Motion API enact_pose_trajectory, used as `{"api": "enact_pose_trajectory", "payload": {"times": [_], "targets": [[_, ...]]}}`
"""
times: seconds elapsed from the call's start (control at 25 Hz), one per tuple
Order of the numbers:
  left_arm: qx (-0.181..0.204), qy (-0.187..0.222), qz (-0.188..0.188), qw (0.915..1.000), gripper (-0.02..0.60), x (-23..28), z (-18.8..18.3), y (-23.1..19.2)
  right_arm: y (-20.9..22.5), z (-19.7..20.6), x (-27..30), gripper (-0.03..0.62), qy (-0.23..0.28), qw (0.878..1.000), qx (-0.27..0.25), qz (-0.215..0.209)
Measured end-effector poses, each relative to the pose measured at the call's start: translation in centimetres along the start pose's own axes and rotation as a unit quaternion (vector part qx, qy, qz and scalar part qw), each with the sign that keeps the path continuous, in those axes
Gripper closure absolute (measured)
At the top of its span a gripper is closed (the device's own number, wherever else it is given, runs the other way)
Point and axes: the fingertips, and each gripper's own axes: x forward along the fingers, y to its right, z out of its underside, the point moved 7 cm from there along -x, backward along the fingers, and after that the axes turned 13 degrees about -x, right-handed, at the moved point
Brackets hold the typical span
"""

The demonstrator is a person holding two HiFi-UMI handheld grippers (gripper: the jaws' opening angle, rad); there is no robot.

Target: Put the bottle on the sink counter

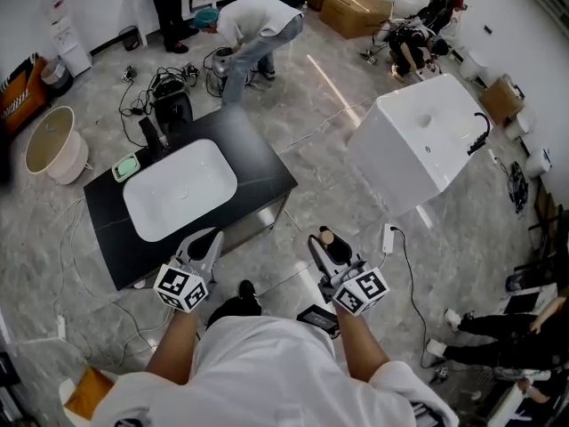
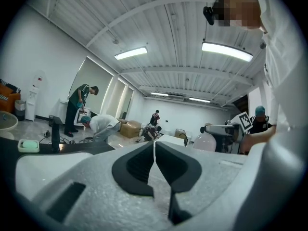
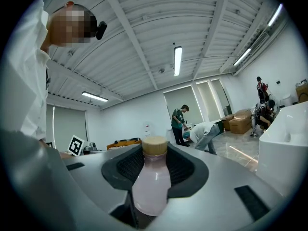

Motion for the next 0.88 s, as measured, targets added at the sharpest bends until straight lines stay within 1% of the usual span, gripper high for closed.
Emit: {"api": "enact_pose_trajectory", "payload": {"times": [0.16, 0.28, 0.44, 0.56, 0.72, 0.88], "targets": [[-0.011, 0.011, -0.005, 0.9999, 0.557, 1.7, -1.5, -3.8, 1.3, -0.2, 4.8, 0.45, -0.011, 1.0, -0.008, -0.01], [-0.031, 0.012, -0.006, 0.9994, 0.557, 2.4, -2.2, -6.3, 1.7, -0.5, 8.3, 0.45, -0.016, 1.0, -0.018, -0.018], [-0.04, 0.012, -0.008, 0.9991, 0.555, 3.3, -2.3, -8.3, 2.5, -1.1, 11.6, 0.45, -0.011, 0.999, -0.019, -0.031], [-0.042, 0.02, -0.013, 0.9988, 0.557, 4.1, -2.5, -9.6, 3.3, -1.2, 13.7, 0.45, -0.007, 0.999, -0.022, -0.04], [-0.036, 0.031, -0.029, 0.9984, 0.556, 5.3, -3.6, -11.5, 5.2, -1.6, 16.8, 0.45, -0.002, 0.998, -0.03, -0.048], [-0.033, 0.042, -0.059, 0.9968, 0.557, 6.7, -4.6, -12.8, 7.9, -2.0, 19.9, 0.45, 0.008, 0.997, -0.038, -0.06]]}}
